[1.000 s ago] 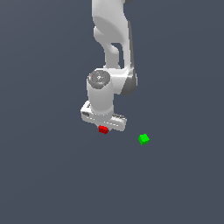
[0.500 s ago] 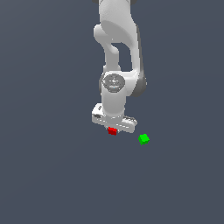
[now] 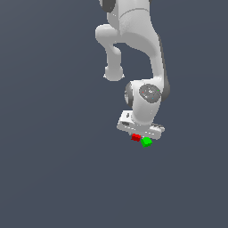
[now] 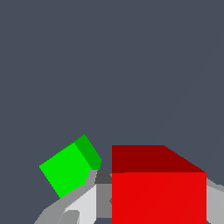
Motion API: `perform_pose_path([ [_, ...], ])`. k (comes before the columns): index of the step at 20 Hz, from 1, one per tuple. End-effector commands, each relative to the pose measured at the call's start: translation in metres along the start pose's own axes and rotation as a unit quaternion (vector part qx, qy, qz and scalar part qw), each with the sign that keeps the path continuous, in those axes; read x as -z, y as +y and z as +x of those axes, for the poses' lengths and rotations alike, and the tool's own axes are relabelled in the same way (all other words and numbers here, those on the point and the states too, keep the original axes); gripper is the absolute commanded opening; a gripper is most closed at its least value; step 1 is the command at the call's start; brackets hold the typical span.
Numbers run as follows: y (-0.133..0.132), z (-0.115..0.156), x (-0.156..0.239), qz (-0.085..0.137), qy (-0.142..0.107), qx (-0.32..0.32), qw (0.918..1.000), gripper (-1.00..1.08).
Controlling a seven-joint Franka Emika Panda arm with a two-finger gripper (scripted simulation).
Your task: Stack the red cube on top of the green cube.
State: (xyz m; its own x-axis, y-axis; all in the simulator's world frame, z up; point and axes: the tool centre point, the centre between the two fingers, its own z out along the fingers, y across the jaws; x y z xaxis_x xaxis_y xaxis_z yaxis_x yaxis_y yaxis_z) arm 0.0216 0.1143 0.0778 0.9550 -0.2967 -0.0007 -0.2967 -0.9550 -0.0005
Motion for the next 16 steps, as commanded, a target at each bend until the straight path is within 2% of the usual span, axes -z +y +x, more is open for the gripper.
perform_pose_path([
  [1, -0.023, -0.005, -0.006, 0.000, 0.000, -0.001, 1.0000, -1.00],
  [6, -0.052, -0.010, -0.014, 0.000, 0.000, -0.001, 1.0000, -1.00],
  [12, -0.061, -0.010, -0.016, 0.000, 0.000, -0.001, 1.0000, -1.00],
  [13, -0.061, -0.010, -0.016, 0.000, 0.000, -0.001, 1.0000, 1.00],
  [16, -0.061, -0.010, -0.016, 0.000, 0.000, -0.001, 1.0000, 1.00],
])
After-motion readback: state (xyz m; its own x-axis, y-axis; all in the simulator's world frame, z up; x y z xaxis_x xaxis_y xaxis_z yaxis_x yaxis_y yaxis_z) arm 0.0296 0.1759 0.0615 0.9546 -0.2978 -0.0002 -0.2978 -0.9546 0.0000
